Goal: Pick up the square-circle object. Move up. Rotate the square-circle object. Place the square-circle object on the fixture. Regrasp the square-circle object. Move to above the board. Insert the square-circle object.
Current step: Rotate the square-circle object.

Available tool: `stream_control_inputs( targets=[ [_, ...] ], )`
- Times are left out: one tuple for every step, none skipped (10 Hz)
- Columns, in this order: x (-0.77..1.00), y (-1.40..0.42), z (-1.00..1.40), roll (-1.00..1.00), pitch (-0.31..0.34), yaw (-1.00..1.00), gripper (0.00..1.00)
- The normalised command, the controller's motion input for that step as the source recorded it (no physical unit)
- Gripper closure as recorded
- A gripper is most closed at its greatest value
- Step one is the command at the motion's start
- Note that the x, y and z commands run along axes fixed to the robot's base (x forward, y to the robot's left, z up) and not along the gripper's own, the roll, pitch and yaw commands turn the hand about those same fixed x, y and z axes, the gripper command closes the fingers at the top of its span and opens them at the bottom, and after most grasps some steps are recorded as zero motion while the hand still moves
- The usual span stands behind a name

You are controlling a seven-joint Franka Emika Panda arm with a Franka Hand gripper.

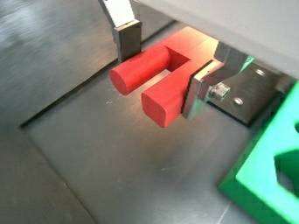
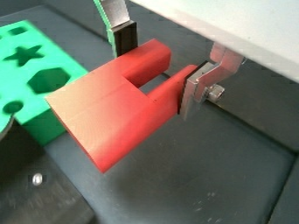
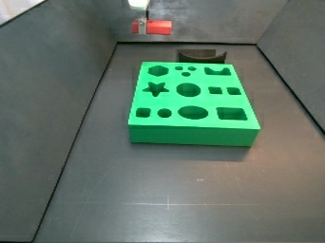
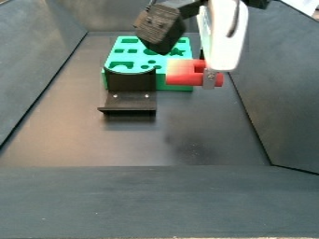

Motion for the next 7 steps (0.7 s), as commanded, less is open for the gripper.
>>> stream_control_inputs(
  targets=[
    [0.03, 0.01, -0.02, 0.0, -0.007, -1.0, 1.0],
    [0.03, 0.01, -0.02, 0.0, -0.008, -1.0, 1.0],
    [0.03, 0.01, -0.02, 0.0, -0.008, -1.0, 1.0],
    [0.03, 0.01, -0.02, 0.0, -0.008, -1.0, 1.0],
    [0.03, 0.01, -0.02, 0.0, -0.009, -1.0, 1.0],
    [0.03, 0.01, -0.02, 0.0, -0.009, -1.0, 1.0],
    [0.03, 0.01, -0.02, 0.0, -0.01, -1.0, 1.0]
  ],
)
